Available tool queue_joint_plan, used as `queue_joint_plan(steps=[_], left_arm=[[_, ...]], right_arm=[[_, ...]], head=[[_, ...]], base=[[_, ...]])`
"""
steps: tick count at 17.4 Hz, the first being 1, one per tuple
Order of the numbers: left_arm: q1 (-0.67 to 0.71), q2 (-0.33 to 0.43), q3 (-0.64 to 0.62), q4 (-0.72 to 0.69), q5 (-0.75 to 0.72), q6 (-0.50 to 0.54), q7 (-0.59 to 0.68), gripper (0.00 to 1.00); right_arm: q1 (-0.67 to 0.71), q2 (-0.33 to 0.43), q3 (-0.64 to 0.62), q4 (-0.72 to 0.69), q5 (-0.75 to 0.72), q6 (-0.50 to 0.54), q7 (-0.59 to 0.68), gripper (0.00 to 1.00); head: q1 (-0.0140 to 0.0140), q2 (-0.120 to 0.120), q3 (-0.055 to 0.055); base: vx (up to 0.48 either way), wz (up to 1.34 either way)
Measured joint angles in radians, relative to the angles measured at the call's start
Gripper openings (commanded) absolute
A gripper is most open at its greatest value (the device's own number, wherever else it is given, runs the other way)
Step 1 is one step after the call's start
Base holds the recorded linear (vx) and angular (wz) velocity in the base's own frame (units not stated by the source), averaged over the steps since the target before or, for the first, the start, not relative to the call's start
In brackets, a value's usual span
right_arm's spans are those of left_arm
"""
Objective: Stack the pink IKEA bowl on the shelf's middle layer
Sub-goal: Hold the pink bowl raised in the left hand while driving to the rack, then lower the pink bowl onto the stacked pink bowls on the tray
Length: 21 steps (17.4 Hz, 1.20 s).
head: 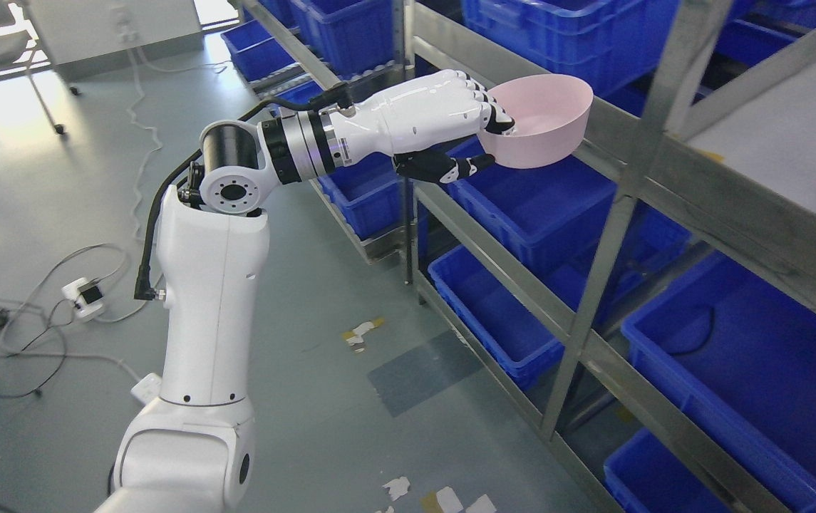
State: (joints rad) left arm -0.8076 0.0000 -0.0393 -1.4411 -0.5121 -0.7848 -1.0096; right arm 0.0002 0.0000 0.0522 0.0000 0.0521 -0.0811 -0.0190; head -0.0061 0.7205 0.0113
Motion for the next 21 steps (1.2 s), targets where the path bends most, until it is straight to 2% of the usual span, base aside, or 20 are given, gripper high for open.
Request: queue_joint_plan(steps=[10,21], left_arm=[[-0.207,0.0,0.054,0.141,-0.104,0.0,0.004,0.01],[-0.256,0.0,-0.024,0.258,-0.167,0.0,0.038,0.01]], right_arm=[[0.0,0.0,0.0,0.0,0.0,0.0,0.0,1.0],[0.0,0.0,0.0,0.0,0.0,0.0,0.0,1.0]], head=[[0.0,0.0,0.0],[0.0,0.0,0.0]], base=[[0.059,-0.76],[0.05,-0.54]])
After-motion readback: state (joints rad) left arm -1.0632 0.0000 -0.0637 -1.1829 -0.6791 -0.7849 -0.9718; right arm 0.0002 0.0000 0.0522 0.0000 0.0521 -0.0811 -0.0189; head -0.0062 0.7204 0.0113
